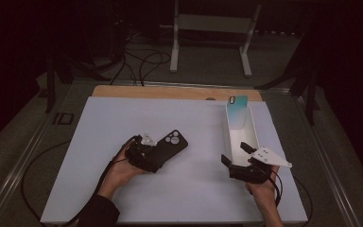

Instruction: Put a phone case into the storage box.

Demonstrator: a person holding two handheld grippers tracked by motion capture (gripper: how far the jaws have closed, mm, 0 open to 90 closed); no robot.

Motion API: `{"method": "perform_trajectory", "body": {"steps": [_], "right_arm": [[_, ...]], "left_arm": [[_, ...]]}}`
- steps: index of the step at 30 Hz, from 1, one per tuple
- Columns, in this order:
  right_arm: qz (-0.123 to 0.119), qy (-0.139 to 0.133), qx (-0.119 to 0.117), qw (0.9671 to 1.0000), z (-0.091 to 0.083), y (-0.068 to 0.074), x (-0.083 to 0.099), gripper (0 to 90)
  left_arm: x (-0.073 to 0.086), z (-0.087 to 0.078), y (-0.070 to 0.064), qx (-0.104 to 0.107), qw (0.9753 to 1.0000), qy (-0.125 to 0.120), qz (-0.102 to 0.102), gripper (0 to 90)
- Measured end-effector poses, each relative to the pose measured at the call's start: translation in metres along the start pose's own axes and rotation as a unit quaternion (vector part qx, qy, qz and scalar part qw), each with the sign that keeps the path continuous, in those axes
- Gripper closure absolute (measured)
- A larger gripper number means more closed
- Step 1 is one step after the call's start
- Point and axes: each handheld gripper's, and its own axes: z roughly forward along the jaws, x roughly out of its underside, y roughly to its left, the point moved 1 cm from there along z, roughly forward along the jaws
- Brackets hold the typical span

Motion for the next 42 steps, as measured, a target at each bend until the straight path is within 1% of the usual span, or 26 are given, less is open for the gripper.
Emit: {"method": "perform_trajectory", "body": {"steps": [1, 6, 7, 8, 10, 11, 12, 13, 14, 15, 16, 17, 18, 21, 23, 24, 28, 30, 31, 32, 35, 42], "right_arm": [[0.0, 0.002, 0.0, 1.0, 0.0, 0.0, 0.0, 9.8], [-0.002, 0.011, -0.001, 0.9999, 0.002, 0.0, -0.003, 9.9], [-0.002, 0.011, -0.001, 0.9999, 0.002, 0.0, -0.003, 9.9], [-0.003, 0.013, -0.002, 0.9999, 0.002, 0.0, -0.004, 9.9], [-0.005, 0.015, -0.002, 0.9999, 0.002, 0.0, -0.005, 9.9], [-0.01, 0.021, -0.008, 0.9997, 0.004, 0.001, -0.009, 9.9], [-0.01, 0.021, -0.008, 0.9997, 0.004, 0.001, -0.009, 9.9], [-0.011, 0.024, -0.011, 0.9996, 0.005, 0.001, -0.011, 9.8], [-0.01, 0.027, -0.015, 0.9995, 0.006, 0.001, -0.014, 9.9], [-0.01, 0.027, -0.015, 0.9995, 0.006, 0.001, -0.014, 9.9], [-0.005, 0.028, -0.022, 0.9994, 0.007, 0.001, -0.015, 9.9], [-0.005, 0.028, -0.022, 0.9994, 0.007, 0.001, -0.015, 9.9], [0.006, 0.031, -0.035, 0.9989, 0.01, -0.001, -0.019, 9.8], [0.007, 0.036, -0.042, 0.9984, 0.013, -0.002, -0.023, 9.4], [0.014, 0.04, -0.05, 0.9979, 0.014, -0.002, -0.026, 9.4], [0.015, 0.042, -0.052, 0.9976, 0.015, -0.003, -0.026, 9.3], [0.02, 0.052, -0.06, 0.9967, 0.019, -0.002, -0.03, 9.3], [0.019, 0.052, -0.061, 0.9966, 0.02, -0.002, -0.031, 9.3], [0.019, 0.057, -0.067, 0.9959, 0.023, 0.0, -0.034, 9.3], [0.019, 0.059, -0.068, 0.9957, 0.024, 0.001, -0.035, 9.3], [0.019, 0.064, -0.079, 0.9946, 0.03, 0.005, -0.039, 9.3], [0.009, 0.081, -0.1, 0.9916, 0.045, 0.02, -0.047, 9.4]], "left_arm": [[0.0, -0.002, -0.001, -0.004, 1.0, -0.008, -0.002, 15.9], [0.003, -0.009, -0.004, -0.008, 0.9996, -0.026, -0.003, 15.8], [0.003, -0.009, -0.004, -0.008, 0.9996, -0.026, -0.003, 15.8], [0.003, -0.01, -0.005, -0.009, 0.9994, -0.032, -0.006, 15.8], [0.003, -0.01, -0.005, -0.009, 0.9994, -0.032, -0.006, 15.7], [0.003, -0.016, -0.007, -0.014, 0.9987, -0.049, -0.007, 15.7], [0.003, -0.016, -0.007, -0.014, 0.9987, -0.049, -0.007, 15.7], [0.002, -0.019, -0.008, -0.014, 0.9981, -0.06, -0.009, 15.7], [0.001, -0.021, -0.009, -0.014, 0.9977, -0.065, -0.009, 15.7], [0.001, -0.021, -0.009, -0.014, 0.9977, -0.065, -0.009, 15.7], [0.001, -0.021, -0.009, -0.014, 0.9977, -0.065, -0.009, 15.7], [0.001, -0.024, -0.01, -0.015, 0.9971, -0.074, -0.009, 15.7], [0.0, -0.025, -0.011, -0.016, 0.9967, -0.078, -0.01, 15.6], [-0.001, -0.029, -0.013, -0.018, 0.9959, -0.088, -0.009, 15.6], [-0.001, -0.031, -0.014, -0.018, 0.9953, -0.095, -0.007, 15.6], [-0.001, -0.033, -0.015, -0.022, 0.9949, -0.099, -0.006, 15.6], [-0.002, -0.035, -0.018, -0.02, 0.9938, -0.11, -0.004, 15.5], [-0.003, -0.035, -0.019, -0.019, 0.9936, -0.111, -0.002, 15.5], [-0.004, -0.035, -0.022, -0.02, 0.9931, -0.116, 0.002, 15.5], [-0.004, -0.035, -0.023, -0.02, 0.9929, -0.118, 0.004, 15.5], [-0.007, -0.035, -0.027, -0.013, 0.9921, -0.124, 0.007, 15.5], [-0.014, -0.036, -0.036, -0.005, 0.9904, -0.137, 0.019, 15.4]]}}
